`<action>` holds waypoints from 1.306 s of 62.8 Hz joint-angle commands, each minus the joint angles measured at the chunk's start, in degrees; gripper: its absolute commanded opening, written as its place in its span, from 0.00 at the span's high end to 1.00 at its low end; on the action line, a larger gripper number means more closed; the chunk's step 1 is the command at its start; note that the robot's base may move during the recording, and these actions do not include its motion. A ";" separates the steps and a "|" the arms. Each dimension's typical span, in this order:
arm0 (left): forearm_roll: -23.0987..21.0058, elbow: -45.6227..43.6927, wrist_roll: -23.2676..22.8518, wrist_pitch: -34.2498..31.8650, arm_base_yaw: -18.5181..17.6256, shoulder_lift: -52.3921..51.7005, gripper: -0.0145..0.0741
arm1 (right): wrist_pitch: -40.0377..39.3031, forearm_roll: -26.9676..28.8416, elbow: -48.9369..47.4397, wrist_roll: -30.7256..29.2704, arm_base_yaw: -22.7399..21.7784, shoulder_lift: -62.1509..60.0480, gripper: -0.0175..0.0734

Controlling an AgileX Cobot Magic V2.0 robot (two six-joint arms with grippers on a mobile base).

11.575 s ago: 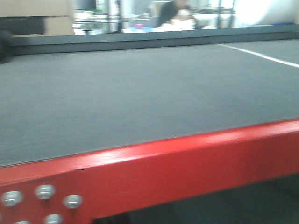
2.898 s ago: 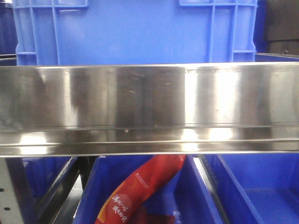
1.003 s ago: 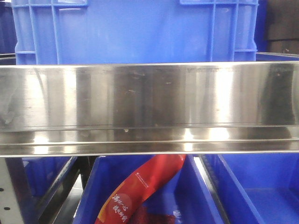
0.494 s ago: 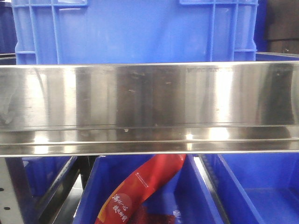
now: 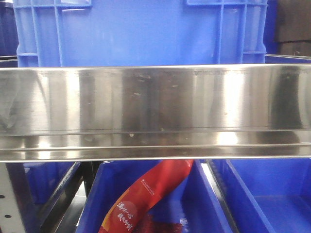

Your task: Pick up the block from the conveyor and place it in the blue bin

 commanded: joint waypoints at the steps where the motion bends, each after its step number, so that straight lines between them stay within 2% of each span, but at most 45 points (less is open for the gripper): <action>1: -1.57 4.84 -0.27 -1.65 1.85 -3.94 0.96 | -1.49 -0.52 4.28 -0.10 -2.74 -3.52 0.99; 11: -2.23 16.59 -0.27 -2.25 2.42 -13.37 0.96 | -5.96 -0.52 15.40 -0.10 -6.41 -11.65 0.99; 17: -2.23 24.80 -0.27 -3.17 2.42 -19.25 0.96 | -7.11 -0.52 22.77 -0.10 -6.62 -16.65 0.99; 29: -2.37 39.85 -0.27 -11.57 2.42 -30.69 0.96 | -6.42 -0.52 35.12 -0.10 -6.62 -27.21 0.99; 36: -2.27 44.63 -0.27 -13.60 2.42 -36.86 0.96 | -6.11 -0.52 38.89 -0.10 -6.62 -32.78 0.99; 58: -2.27 47.49 -0.27 -14.33 2.42 -48.43 0.96 | -6.74 -0.52 39.94 -0.10 -6.62 -39.99 0.99; 82: -2.27 47.49 -0.27 -14.33 2.42 -49.94 0.96 | -6.68 -0.52 40.08 -0.10 -6.62 -39.99 0.99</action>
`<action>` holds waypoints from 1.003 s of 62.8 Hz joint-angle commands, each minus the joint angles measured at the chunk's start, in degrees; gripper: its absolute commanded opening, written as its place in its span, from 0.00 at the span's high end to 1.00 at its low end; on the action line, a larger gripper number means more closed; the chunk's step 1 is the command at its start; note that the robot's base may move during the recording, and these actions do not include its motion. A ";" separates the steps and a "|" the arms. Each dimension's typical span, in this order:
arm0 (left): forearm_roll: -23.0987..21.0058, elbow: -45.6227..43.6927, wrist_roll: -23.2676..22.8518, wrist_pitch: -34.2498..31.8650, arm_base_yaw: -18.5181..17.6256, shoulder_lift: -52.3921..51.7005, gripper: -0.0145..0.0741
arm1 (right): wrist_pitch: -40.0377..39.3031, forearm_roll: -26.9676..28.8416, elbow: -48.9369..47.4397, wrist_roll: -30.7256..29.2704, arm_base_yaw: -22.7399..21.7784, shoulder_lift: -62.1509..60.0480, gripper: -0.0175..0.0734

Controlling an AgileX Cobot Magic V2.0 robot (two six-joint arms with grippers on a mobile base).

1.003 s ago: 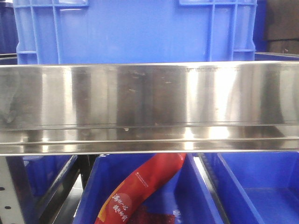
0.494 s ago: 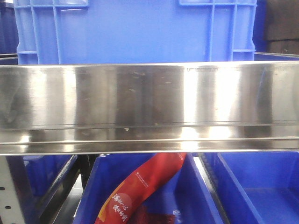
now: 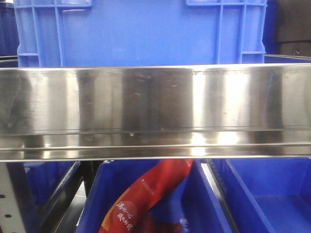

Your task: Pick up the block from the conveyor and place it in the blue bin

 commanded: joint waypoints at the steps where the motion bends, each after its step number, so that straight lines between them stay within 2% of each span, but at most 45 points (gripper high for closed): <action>1: -0.46 -0.07 -0.27 -0.78 0.03 -0.37 0.96 | -1.20 -0.31 0.05 -0.10 -0.19 -0.33 0.99; 10: -0.46 -0.07 -0.27 -0.78 0.03 -0.37 0.96 | -7.85 -0.31 3.55 -0.10 -0.50 -1.57 0.99; 18: -0.46 -0.07 -0.27 -0.78 0.03 -0.37 0.96 | -13.14 -0.31 10.90 -0.10 -3.86 -6.92 0.99; 26: -0.46 -0.07 -0.27 -0.78 0.03 -0.37 0.96 | -8.65 -0.09 16.38 -0.10 -8.61 -13.72 0.99; 33: -0.46 -0.07 -0.27 -0.78 0.03 -0.37 0.96 | -4.67 -0.09 19.82 -0.10 -11.08 -18.86 0.99; 45: -0.46 -0.07 -0.27 -0.78 0.03 -0.37 0.96 | -3.79 -0.09 26.24 -0.10 -11.34 -23.78 0.99; 63: -0.46 -0.07 -0.27 -0.78 0.03 -0.37 0.96 | -4.05 -0.09 26.24 -0.10 -11.23 -23.78 0.99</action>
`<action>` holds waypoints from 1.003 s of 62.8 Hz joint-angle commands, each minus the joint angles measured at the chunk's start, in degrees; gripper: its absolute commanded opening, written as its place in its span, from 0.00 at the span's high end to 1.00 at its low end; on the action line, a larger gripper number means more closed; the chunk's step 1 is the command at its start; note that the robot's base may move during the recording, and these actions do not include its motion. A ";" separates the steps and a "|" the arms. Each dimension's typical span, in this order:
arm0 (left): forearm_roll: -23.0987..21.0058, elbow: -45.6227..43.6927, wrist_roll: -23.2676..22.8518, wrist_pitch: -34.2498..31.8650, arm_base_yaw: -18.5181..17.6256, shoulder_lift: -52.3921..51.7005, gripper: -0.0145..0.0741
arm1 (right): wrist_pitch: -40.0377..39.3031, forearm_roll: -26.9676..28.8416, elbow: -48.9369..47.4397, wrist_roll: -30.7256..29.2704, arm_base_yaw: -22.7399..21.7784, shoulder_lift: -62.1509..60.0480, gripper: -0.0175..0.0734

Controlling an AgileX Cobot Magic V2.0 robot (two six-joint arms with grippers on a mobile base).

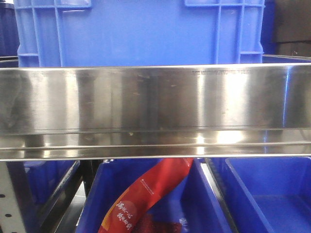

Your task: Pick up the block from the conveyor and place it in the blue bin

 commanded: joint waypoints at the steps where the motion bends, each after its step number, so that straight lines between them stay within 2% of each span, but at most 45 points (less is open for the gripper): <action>1: -0.46 -0.07 -0.27 -0.78 0.03 -0.16 0.96 | -1.31 -0.09 0.00 -0.10 -0.24 -0.20 0.99; 63: -0.46 -0.07 -0.27 -0.91 0.03 -0.17 0.96 | -2.52 -0.09 0.00 -0.10 -0.24 -0.20 0.99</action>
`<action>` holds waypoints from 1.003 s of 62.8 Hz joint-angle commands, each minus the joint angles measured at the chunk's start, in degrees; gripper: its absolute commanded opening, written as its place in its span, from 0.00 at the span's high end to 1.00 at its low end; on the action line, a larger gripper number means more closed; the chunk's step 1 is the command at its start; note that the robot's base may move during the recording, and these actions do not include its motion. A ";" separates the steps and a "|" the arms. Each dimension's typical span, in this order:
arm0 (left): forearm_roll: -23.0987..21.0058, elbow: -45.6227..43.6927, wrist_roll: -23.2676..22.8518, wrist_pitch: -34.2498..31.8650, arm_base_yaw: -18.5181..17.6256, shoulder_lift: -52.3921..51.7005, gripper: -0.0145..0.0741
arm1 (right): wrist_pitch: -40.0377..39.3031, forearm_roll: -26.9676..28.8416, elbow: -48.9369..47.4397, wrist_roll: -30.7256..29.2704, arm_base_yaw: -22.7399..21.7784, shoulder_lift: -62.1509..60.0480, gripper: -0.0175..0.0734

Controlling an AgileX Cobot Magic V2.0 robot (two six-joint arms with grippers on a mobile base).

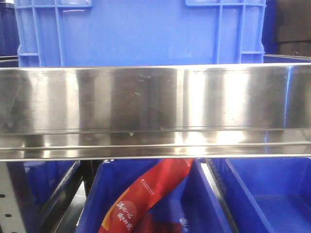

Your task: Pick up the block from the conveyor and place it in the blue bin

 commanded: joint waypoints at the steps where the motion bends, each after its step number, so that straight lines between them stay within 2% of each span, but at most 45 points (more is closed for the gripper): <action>1: -0.46 -0.07 -0.27 -0.91 0.03 -0.17 0.96 | -1.57 -0.09 0.00 -0.10 -0.24 -0.20 0.99; 10: -0.16 -0.07 -0.27 -1.02 0.03 -0.26 0.96 | -1.57 -0.09 0.00 -0.10 -0.24 -0.20 0.99; 15: 5.59 0.59 -0.50 -2.72 0.59 -0.38 0.96 | -1.57 -0.09 0.00 -0.10 -0.24 -0.20 0.99; 17: 9.23 1.08 -2.21 -3.76 1.08 -0.38 0.96 | -1.57 -0.09 0.00 -0.10 -0.24 -0.20 0.99; 22: 18.79 2.65 -13.21 -6.05 2.95 -1.21 0.96 | -1.57 -0.09 0.00 -0.10 -0.24 -0.20 0.99; 25: 28.40 4.48 -21.96 -7.37 4.61 -2.01 0.96 | -1.57 -0.09 0.00 -0.10 -0.24 -0.20 0.99; 28: 35.35 6.05 -30.11 -8.03 6.54 -2.88 0.96 | -1.57 -0.09 0.00 -0.10 -0.24 -0.20 0.99; 32: 42.53 8.48 -37.71 -7.92 8.90 -4.54 0.96 | -1.57 -0.09 0.00 -0.10 -0.24 -0.20 0.99; 34: 44.29 9.52 -39.87 -7.54 10.32 -5.42 0.96 | -1.57 -0.09 0.00 -0.10 -0.24 -0.20 0.99; 46: 45.11 16.26 -40.70 -6.62 15.42 -12.08 0.96 | -1.57 -0.09 0.00 -0.10 -0.24 -0.20 0.99; 57: 45.11 22.46 -40.70 -6.62 15.78 -18.20 0.96 | -1.57 -0.09 0.00 -0.10 -0.24 -0.20 0.99; 63: 44.93 23.82 -40.70 -8.14 15.78 -18.20 0.96 | -1.57 -0.09 0.00 -0.10 -0.24 -0.20 0.99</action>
